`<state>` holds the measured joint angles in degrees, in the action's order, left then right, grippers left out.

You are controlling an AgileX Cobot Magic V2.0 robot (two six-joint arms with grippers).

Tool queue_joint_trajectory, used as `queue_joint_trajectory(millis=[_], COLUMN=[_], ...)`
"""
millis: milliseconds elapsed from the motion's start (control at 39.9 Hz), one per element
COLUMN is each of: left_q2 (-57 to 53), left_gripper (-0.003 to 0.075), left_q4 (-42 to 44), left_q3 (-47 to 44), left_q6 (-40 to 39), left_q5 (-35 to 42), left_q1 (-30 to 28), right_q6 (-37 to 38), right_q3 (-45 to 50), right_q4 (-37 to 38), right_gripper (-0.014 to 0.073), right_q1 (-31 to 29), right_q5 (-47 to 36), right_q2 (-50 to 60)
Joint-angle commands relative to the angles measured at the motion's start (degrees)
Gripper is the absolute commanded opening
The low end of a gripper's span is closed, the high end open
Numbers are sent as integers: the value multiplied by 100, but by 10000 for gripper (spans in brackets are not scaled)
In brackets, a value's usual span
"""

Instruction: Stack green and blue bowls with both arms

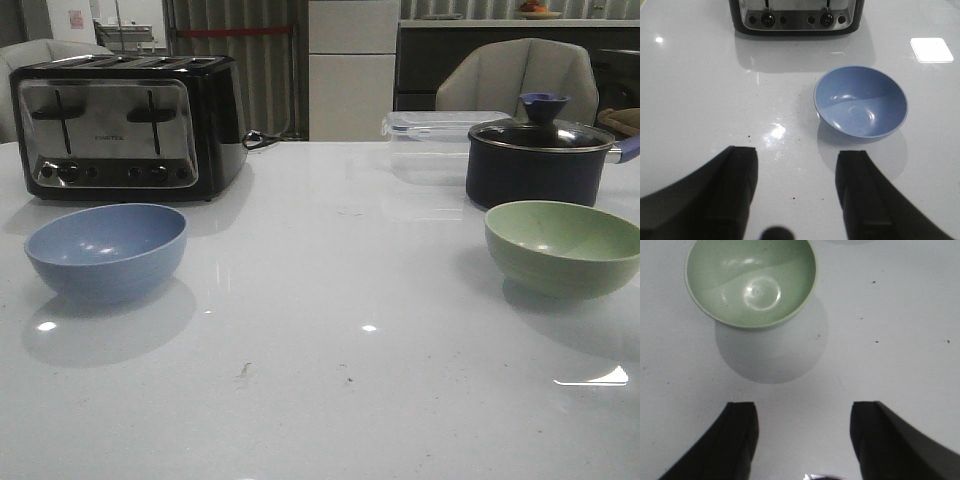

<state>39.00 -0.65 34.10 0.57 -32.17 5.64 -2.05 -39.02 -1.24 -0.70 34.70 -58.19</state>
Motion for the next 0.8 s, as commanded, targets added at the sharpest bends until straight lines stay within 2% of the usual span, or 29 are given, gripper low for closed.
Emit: queue_joint_trajectory(millis=[0, 226, 376, 652, 702, 778], left_q2=[101, 157, 157, 157, 157, 157], left_gripper=[454, 454, 454, 454, 454, 454], left_q4=[-50, -50, -50, -50, -50, -50], left_q3=[192, 192, 192, 192, 192, 192], left_q6=[-57, -57, -57, -57, -57, -57], left_q5=[454, 454, 454, 454, 454, 454], left_q1=[-1, -1, -1, -1, -1, -1], right_q6=[3, -65, -189, -212, -257, -310], right_q3=[-501, -2016, -2750, -3715, -3864, -3975], right_q4=[-47, -581, -837, -836, -836, -836], right_gripper=[540, 540, 540, 539, 519, 445], right_q1=[-123, -381, -381, -381, -381, -381], right_q5=[-493, -75, 261, 639, 747, 876], right_q2=[-509, -2705, -3594, -4753, -4864, -4932])
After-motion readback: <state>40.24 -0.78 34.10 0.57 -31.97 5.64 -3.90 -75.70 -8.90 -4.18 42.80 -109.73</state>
